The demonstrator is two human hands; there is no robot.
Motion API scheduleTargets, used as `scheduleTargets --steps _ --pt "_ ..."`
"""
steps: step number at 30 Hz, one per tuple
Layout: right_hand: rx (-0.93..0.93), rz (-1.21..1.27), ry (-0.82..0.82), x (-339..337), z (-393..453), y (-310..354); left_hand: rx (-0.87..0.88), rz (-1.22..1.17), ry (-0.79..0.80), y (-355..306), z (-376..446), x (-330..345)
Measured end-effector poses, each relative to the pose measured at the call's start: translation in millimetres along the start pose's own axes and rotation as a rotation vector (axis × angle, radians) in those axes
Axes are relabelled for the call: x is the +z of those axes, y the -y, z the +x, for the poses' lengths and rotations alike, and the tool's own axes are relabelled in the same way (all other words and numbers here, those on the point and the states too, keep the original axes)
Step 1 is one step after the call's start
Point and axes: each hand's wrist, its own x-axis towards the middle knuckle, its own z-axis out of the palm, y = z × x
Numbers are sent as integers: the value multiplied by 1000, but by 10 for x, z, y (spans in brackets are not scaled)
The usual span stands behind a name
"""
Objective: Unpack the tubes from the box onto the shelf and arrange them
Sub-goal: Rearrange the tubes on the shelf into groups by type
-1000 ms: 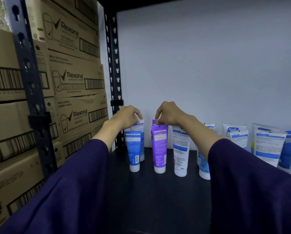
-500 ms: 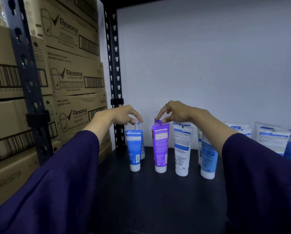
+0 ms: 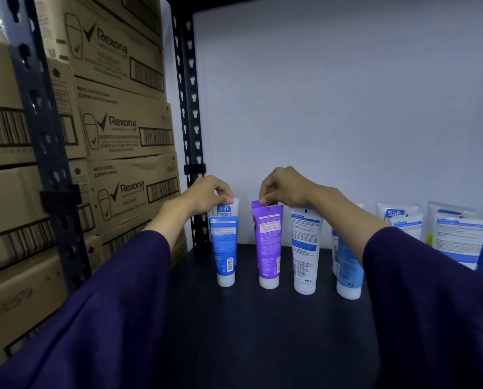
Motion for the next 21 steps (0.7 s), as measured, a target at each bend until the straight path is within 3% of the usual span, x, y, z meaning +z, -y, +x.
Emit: scheduleTargets --steps 9,21 --pt "18 -92 -61 33 24 52 8 -63 45 8 -9 -12" --pt "40 -71 -21 7 8 87 -45 -71 10 -65 -47 10"
